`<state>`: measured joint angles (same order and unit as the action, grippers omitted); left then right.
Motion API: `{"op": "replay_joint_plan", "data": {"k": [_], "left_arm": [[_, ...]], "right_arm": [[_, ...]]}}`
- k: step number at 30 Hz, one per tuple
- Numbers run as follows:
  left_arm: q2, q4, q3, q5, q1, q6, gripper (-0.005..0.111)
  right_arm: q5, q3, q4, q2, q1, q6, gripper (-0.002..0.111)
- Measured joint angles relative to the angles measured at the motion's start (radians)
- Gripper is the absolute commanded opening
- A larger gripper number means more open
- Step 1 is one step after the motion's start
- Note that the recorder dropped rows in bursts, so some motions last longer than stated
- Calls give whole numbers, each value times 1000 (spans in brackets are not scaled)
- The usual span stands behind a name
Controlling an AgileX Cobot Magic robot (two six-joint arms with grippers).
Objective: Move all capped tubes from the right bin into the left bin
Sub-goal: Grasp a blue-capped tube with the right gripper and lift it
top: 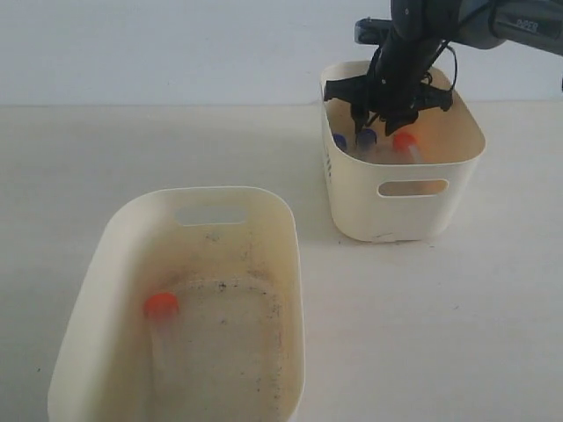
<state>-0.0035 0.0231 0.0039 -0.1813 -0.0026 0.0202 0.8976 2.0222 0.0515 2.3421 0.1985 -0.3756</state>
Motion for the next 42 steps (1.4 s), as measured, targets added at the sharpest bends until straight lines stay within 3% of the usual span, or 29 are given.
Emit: {"op": "replay_joint_plan", "data": {"k": [32,34,39,42], "left_arm": [[0,0,0,0,0,0,4],[0,0,0,0,0,0,4],[0,0,0,0,0,0,4],[0,0,0,0,0,0,4]], "right_arm": [[-1,0,-14,102,-2,2,47],[-1,0,-14,102,-2,2,42],[-1,0,-14,102,-2,7,0],[-1,2,-14,102,-3,9,0]]}}
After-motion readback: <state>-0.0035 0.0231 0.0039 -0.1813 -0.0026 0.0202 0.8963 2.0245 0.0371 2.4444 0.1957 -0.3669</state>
